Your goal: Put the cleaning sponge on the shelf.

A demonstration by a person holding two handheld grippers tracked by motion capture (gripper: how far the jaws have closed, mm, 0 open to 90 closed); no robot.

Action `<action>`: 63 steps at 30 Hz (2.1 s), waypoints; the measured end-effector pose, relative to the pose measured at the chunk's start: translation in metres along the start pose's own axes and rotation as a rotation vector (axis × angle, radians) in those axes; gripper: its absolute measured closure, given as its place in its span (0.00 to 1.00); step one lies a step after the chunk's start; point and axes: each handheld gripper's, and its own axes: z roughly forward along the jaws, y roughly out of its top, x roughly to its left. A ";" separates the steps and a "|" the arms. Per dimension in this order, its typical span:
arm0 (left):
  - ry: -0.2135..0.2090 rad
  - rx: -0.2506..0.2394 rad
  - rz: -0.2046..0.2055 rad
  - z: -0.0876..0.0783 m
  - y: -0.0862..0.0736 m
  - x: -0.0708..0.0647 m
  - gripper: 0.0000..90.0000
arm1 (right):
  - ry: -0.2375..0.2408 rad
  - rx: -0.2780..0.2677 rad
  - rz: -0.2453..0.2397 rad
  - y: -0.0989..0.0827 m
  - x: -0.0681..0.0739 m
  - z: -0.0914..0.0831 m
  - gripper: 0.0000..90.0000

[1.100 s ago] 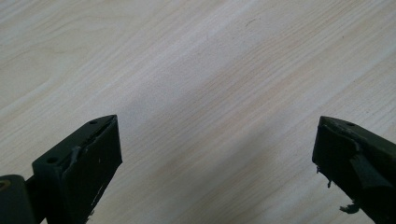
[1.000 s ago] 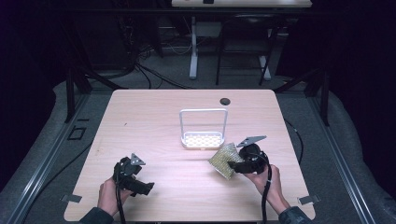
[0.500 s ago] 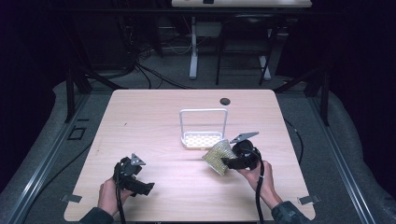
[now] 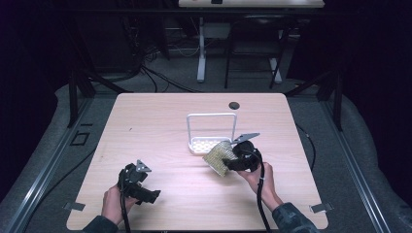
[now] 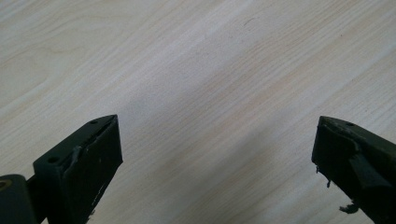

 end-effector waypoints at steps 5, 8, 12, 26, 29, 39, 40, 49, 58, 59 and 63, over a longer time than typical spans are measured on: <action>0.000 0.000 0.000 0.000 0.000 0.000 0.02 | -0.010 -0.017 0.004 0.008 0.001 0.007 0.54; -0.001 0.000 -0.002 0.001 0.000 0.000 0.02 | -0.016 -0.025 0.009 0.012 0.002 0.013 0.54; -0.003 0.002 0.000 0.001 0.000 0.001 0.02 | -0.026 -0.034 0.022 0.018 0.002 0.022 0.54; -0.002 0.008 0.006 0.000 0.000 0.000 0.02 | -0.076 -0.076 0.068 0.031 0.001 0.042 0.53; -0.004 0.006 0.008 0.000 0.000 -0.001 0.02 | -0.076 -0.090 0.090 0.036 0.002 0.044 0.53; -0.009 0.013 0.017 0.001 -0.001 -0.001 0.02 | -0.141 -0.099 0.108 0.046 0.005 0.059 0.53; -0.011 0.015 0.017 0.002 -0.001 0.000 0.02 | -0.144 -0.095 0.112 0.046 0.006 0.060 0.53; -0.010 0.016 0.020 0.002 0.000 -0.001 0.02 | -0.179 -0.093 0.121 0.049 0.007 0.068 0.52; -0.015 0.024 0.024 0.003 -0.001 -0.001 0.03 | -0.180 -0.104 0.158 0.050 0.002 0.074 0.51; -0.016 0.023 0.025 0.003 -0.001 -0.001 0.03 | -0.181 -0.106 0.161 0.050 0.001 0.075 0.51; -0.026 0.032 0.027 0.004 -0.001 -0.001 0.03 | -0.180 -0.090 0.159 0.050 0.000 0.079 0.48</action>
